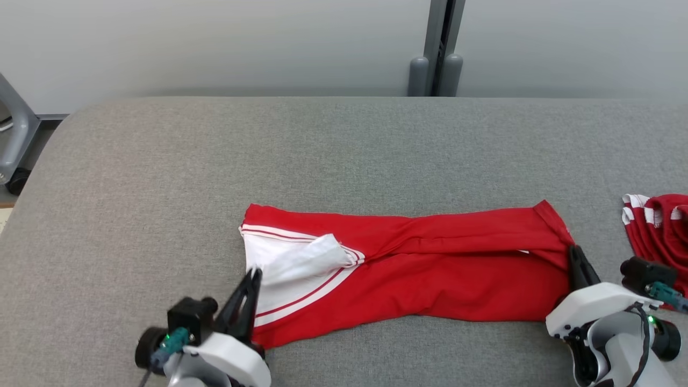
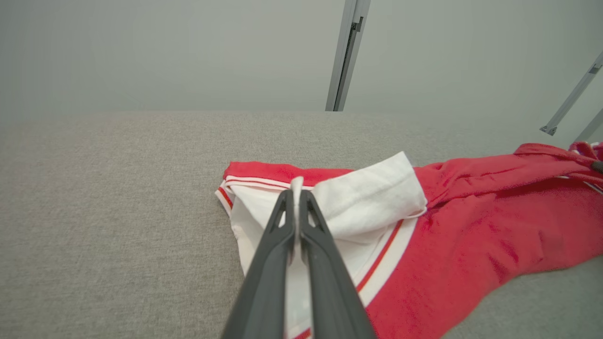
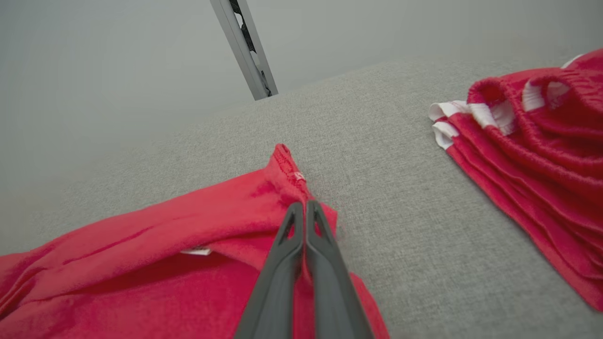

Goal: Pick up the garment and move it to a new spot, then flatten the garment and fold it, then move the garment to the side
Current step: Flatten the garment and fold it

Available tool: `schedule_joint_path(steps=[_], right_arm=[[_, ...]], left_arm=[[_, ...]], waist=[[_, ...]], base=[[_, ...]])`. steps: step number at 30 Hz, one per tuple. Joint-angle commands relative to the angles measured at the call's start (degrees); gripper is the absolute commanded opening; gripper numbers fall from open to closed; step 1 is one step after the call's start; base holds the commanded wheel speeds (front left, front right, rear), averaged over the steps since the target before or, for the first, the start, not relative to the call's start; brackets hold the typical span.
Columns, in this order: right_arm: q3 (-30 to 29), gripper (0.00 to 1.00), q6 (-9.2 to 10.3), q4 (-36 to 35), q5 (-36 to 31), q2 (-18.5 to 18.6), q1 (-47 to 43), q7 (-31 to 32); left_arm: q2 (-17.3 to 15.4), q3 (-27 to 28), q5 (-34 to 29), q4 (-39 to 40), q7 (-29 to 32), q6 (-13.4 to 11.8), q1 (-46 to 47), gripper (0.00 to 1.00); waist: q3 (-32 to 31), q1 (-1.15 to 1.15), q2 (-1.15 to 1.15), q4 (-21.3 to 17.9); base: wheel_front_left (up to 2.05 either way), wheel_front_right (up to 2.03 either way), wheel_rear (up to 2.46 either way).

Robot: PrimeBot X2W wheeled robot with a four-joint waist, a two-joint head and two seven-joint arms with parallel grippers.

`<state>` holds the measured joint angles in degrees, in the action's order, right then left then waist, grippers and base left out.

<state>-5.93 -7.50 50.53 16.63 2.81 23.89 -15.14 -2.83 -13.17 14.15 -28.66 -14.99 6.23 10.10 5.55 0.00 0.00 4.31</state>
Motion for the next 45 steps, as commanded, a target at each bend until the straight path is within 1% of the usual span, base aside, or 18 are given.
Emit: schedule_joint_path(steps=[1, 2, 3, 4, 5, 6, 7, 8, 9, 10, 17, 23, 27, 28, 29, 36, 41, 45], right_arm=[[-0.05, 0.00, 0.02, 0.27, 0.33, 0.33, -0.69, 0.03], [-0.16, 0.00, 0.02, 0.60, 0.69, 0.32, -0.98, 0.03], [-0.08, 0.00, 0.02, 0.86, 0.99, 0.31, -1.22, 0.03], [0.00, 0.00, 0.02, 1.19, 1.48, 0.29, -1.33, 0.03], [0.05, 0.00, 0.02, 1.44, 2.14, 0.30, -1.36, 0.03], [-0.01, 0.00, 0.02, 1.44, 2.69, 0.31, -1.33, 0.03], [-0.07, 0.42, 0.02, 1.37, 3.15, 0.32, -1.32, 0.03], [-0.07, 0.42, 0.02, 1.37, 3.15, 0.32, -1.32, 0.03], [-0.12, 0.94, 0.02, 1.06, 3.78, 0.32, -1.35, 0.03], [-0.11, 1.00, 0.02, 0.55, 4.20, 0.31, -1.50, 0.03], [-1.53, 1.00, 0.02, -2.52, 3.04, 0.29, -2.32, 0.03], [-2.40, 1.00, 0.02, 4.85, 2.61, 0.55, -0.55, 0.61], [-1.01, 1.00, 0.01, 8.44, 2.98, 0.44, 0.73, 0.60], [-0.38, 0.39, 0.01, 8.97, 3.02, 0.42, 0.99, 0.56], [0.35, 0.00, 0.00, 9.44, 3.16, 0.33, 1.21, 0.57], [0.99, 0.00, 0.10, 8.82, 4.92, 2.71, 2.09, 0.15], [-0.71, 0.00, 0.02, 1.74, 4.29, 3.50, 1.53, 0.03], [1.64, 0.00, 0.02, -4.16, 4.06, 2.66, 0.96, 0.03]], left_arm=[[-0.21, -0.93, 0.99, -0.48, -0.25, -0.45, -0.83, 0.00], [-0.22, -1.52, 1.38, -0.94, -0.24, -0.70, -1.26, 0.00], [-0.22, -2.07, 1.41, -1.24, -0.24, -1.04, -1.44, 0.33], [-0.20, -2.67, 1.27, -1.36, -0.24, -1.20, -1.46, 0.76], [-0.21, -3.11, 1.44, -1.62, -0.24, -1.36, -1.64, 1.00], [-0.21, -3.34, 1.66, -1.57, -0.24, -1.66, -1.78, 1.00], [-0.22, -3.44, 1.68, -1.59, -0.24, -2.04, -2.03, 1.00], [-0.22, -3.44, 1.68, -1.59, -0.24, -2.04, -2.03, 1.00], [-0.22, -3.50, 1.60, -1.60, -0.24, -2.36, -2.35, 1.00], [-0.21, -3.32, 1.55, -1.27, -0.24, -2.79, -2.56, 1.00], [-0.23, -2.78, 0.03, 1.12, -0.25, -4.32, -4.59, 1.00], [-0.20, -3.31, 0.04, 1.30, -0.25, -4.20, -4.28, 1.00], [-0.22, -2.74, 0.09, 1.40, -0.25, -4.30, -3.68, 1.00], [-0.21, -2.64, 0.04, 1.45, -0.25, -4.24, -3.63, 1.00], [-0.19, -2.54, -0.04, 1.44, -0.25, -4.16, -3.62, 1.00], [-0.19, -2.20, 0.00, 1.28, -0.25, -3.87, -3.64, 1.00], [-0.21, -2.60, 0.58, 1.13, -0.25, -3.98, -3.62, 1.00], [-0.20, -2.97, 1.00, 0.87, -0.25, -4.12, -3.93, 1.00]], waist=[[-0.01, 0.00, 0.00, 0.23], [-0.01, 0.00, 0.00, 0.33], [0.01, 0.00, 0.00, 0.44], [0.07, 0.00, 0.00, 0.53], [0.13, 0.00, 0.00, 0.58], [0.19, 0.00, 0.00, 0.61], [0.24, 0.00, 0.00, 0.62], [0.24, 0.00, 0.00, 0.62], [0.27, 0.00, 0.00, 0.62], [0.32, 0.00, 0.00, 0.64], [0.94, 0.00, 0.00, 1.35], [1.73, 0.00, 0.00, 2.94], [2.21, 0.00, 0.00, 3.57], [2.28, 0.00, 0.00, 3.66], [2.36, 0.00, 0.00, 3.70], [2.31, 0.00, 0.00, 3.29], [1.83, 0.00, 0.00, 2.79], [1.29, 0.00, 0.00, 2.63]], base=[[0.00, 0.00, 0.00], [0.00, 0.00, 0.00], [0.00, 0.00, 0.00], [0.00, 0.00, 0.00], [0.00, 0.00, 0.00], [0.00, 0.00, 0.00], [0.00, 0.00, 0.00], [0.00, 0.00, 0.00], [0.00, 0.00, 0.00], [0.00, 0.00, 0.00], [0.00, 0.00, 0.00], [0.00, 0.00, 0.00], [0.00, 0.00, 0.00], [0.00, 0.00, 0.00], [0.00, 0.00, 0.00], [0.00, 0.00, 0.00], [0.00, 0.00, 0.00], [0.00, 0.00, 0.00]])
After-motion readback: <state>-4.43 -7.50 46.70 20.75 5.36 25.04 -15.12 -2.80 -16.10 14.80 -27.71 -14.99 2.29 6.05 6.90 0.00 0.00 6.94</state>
